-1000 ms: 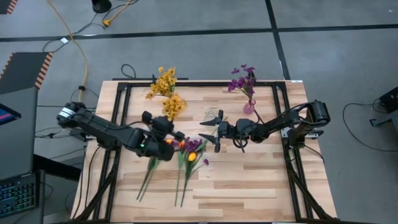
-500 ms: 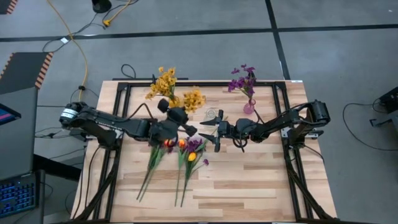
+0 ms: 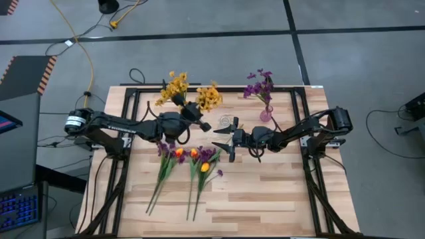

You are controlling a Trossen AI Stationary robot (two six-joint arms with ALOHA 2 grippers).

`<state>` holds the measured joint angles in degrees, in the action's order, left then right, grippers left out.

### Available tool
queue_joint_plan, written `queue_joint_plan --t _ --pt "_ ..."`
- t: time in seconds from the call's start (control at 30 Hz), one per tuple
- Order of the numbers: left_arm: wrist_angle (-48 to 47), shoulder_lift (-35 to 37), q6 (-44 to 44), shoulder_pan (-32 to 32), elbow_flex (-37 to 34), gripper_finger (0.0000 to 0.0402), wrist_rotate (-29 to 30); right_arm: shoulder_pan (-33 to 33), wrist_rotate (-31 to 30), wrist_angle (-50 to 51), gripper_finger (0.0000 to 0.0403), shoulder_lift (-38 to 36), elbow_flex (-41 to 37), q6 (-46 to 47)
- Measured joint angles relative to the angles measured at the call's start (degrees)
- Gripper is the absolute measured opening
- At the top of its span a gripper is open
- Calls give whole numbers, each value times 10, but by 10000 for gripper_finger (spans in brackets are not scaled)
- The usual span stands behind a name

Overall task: Sort flowers into vase by color
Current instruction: Put the yellow flowers into the yellow vase

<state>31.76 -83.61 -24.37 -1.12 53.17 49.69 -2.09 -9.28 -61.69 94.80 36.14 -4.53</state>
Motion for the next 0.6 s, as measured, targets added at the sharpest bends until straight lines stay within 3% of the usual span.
queue_joint_plan --t 0.13,0.6 --pt "60 0 -35 -13 -29 0 20 0 0 0 255 0 0 -1" --pt "39 0 -67 -18 -36 0 52 0 0 0 255 0 0 -5"
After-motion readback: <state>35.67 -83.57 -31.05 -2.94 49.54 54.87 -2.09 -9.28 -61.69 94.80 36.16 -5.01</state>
